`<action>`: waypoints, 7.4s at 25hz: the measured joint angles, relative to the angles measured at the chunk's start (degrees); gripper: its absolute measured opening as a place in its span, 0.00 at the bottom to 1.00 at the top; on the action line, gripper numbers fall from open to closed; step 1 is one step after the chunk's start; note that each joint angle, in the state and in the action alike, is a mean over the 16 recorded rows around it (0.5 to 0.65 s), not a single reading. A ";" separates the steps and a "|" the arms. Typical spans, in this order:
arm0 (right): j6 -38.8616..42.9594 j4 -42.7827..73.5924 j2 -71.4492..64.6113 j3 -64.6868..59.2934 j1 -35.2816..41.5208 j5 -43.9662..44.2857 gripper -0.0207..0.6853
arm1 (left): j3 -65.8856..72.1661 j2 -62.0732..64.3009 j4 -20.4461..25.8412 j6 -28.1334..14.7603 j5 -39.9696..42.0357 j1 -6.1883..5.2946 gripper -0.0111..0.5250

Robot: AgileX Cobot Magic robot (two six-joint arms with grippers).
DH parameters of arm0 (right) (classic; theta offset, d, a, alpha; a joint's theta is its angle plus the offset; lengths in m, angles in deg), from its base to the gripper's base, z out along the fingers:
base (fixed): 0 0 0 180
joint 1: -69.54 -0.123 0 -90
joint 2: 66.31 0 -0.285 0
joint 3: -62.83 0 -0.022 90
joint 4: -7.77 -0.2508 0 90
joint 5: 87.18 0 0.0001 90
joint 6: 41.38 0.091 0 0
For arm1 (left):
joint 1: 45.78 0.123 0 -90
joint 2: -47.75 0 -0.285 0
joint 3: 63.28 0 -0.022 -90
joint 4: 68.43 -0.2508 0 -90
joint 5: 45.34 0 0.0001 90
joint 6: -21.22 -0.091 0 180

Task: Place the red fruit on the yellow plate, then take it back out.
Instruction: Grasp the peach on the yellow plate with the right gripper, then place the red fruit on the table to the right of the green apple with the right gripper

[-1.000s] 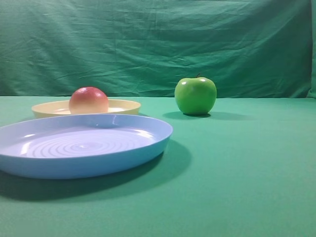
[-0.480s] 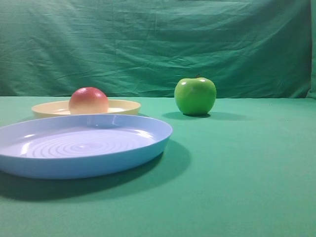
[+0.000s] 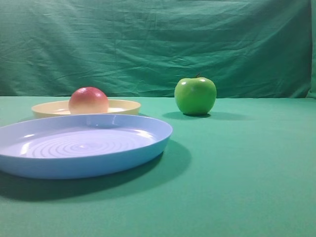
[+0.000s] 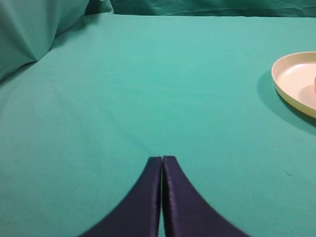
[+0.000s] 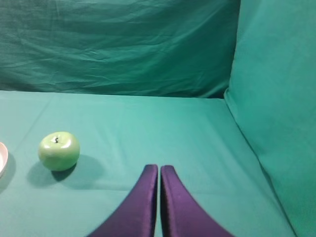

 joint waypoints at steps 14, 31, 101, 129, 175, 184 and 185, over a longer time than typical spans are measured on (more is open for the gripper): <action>0.30 -5.17 17.54 -22.47 7.77 -4.26 0.03 | 0.00 0.00 0.00 0.00 0.00 0.00 0.02; -3.91 -6.84 21.07 -34.87 8.02 -11.56 0.03 | 0.00 0.00 0.00 0.09 0.00 0.00 0.02; -24.15 -29.23 -60.16 26.68 -18.93 -7.98 0.03 | 0.00 0.00 0.00 -0.01 0.00 0.00 0.02; -47.90 -40.61 -106.80 78.80 -25.61 12.83 0.29 | 0.00 0.00 0.00 -0.01 0.00 0.00 0.02; -40.94 -35.84 -106.82 91.10 -22.47 24.13 0.31 | 0.00 0.00 0.00 0.09 0.00 0.00 0.02; -32.32 -30.96 -91.04 86.19 -16.41 31.30 0.31 | 0.00 0.00 0.00 0.10 0.00 0.00 0.02; -31.70 -30.42 -89.12 84.80 -15.72 31.66 0.31 | 0.00 0.00 0.00 0.10 0.00 0.00 0.02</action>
